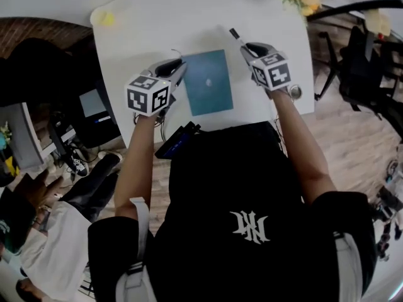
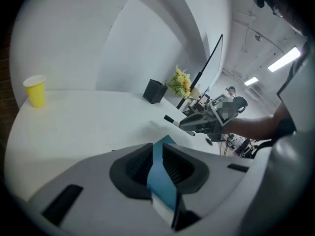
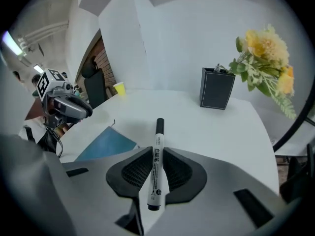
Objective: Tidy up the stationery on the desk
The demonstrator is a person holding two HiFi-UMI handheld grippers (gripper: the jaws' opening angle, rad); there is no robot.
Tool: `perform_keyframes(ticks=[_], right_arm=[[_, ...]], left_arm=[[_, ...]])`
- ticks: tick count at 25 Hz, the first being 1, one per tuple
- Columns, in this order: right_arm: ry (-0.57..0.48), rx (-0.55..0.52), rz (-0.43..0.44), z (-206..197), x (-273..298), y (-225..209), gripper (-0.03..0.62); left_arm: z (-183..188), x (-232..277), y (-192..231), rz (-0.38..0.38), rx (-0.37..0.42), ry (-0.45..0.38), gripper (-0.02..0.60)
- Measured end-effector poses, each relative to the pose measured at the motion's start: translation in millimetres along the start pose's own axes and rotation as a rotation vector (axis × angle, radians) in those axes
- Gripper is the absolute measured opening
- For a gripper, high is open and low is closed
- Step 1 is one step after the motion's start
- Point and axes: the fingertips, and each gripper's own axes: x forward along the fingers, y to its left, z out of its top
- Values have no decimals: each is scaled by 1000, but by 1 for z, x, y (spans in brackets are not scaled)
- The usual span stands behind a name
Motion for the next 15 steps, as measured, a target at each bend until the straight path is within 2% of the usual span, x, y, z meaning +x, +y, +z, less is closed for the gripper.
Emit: perform_keyframes(ticks=[4,11,15], right_arm=[[-7,64,1,-25,-14,22,87],[11,185,20,-70,-22,54,87],[25,231,17,-84,-22,67,87]], left_arm=[[-9,-14,-6,-33,47,-31,38],[-30,-21,-9,-65,71,-32,5],[-41,-22,-11,-94,76,-69,3]])
